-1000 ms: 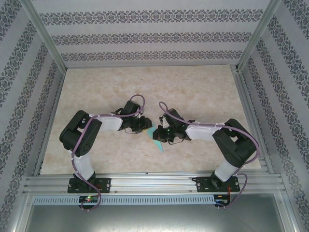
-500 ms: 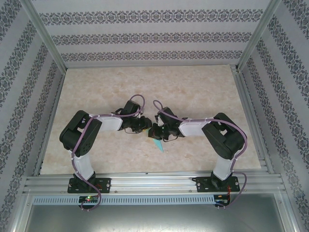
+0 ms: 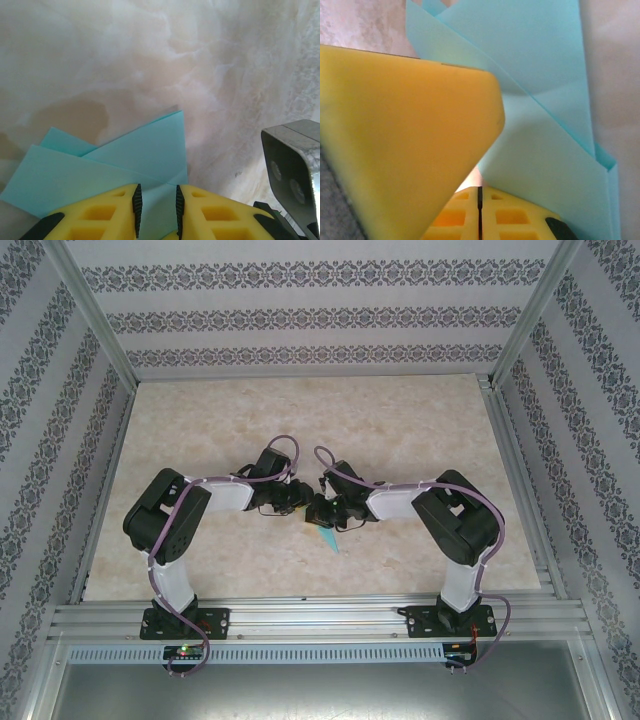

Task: Fold a paper plane with a square sheet of paper (pick it up from the middle)
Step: Fold the wing for the fifth time at the center of the table.

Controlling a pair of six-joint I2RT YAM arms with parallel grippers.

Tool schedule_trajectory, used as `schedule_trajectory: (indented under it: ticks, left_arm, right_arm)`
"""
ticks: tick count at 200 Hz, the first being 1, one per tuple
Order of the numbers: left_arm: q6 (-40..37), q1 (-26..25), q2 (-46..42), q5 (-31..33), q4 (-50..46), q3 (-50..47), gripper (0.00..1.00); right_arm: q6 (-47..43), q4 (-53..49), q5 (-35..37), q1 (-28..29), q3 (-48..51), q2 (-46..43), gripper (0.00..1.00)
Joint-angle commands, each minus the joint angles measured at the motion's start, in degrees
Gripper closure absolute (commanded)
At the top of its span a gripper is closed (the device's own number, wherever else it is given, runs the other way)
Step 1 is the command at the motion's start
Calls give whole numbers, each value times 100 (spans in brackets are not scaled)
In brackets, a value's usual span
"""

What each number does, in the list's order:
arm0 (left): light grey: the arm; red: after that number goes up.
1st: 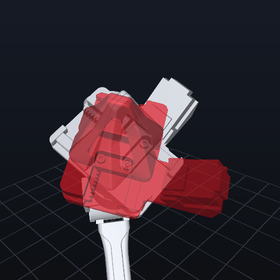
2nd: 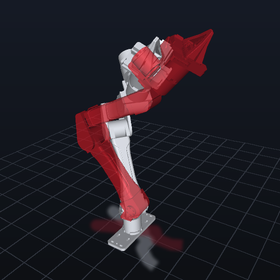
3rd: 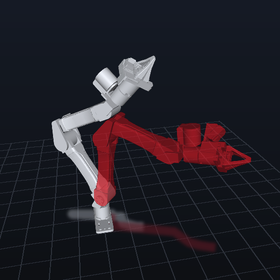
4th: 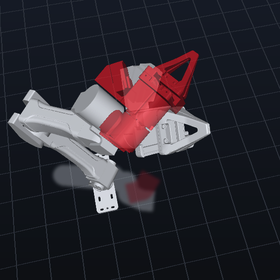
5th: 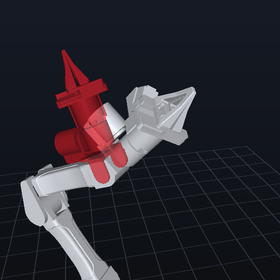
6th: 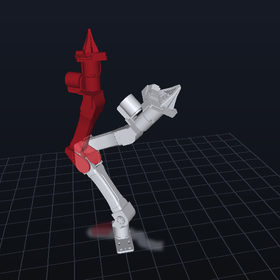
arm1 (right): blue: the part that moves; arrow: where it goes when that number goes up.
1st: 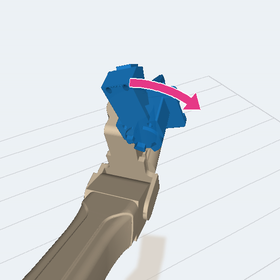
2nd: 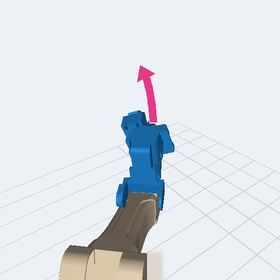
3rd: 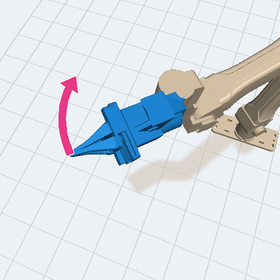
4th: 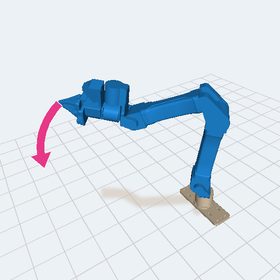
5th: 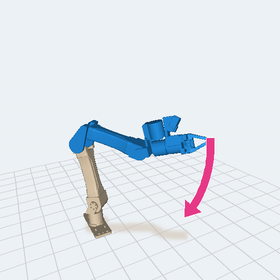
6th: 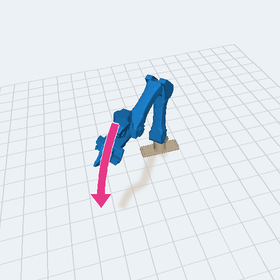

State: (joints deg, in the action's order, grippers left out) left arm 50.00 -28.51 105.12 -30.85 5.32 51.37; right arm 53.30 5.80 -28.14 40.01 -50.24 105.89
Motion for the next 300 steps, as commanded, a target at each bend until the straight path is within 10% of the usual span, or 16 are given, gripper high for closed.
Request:
schedule_trajectory:
  ticks: [1,147,300]
  left_arm:
    - [146,-49,109,388,-207,-237,71]
    - [443,-51,183,222,61,-316,71]
    - [301,-49,187,391,-252,-219,71]
  right_arm:
    - [250,69,299,31,249,-83,93]
    - [1752,746,1449,317,277,-96,93]
    - [1511,113,933,285,1208,-872,90]
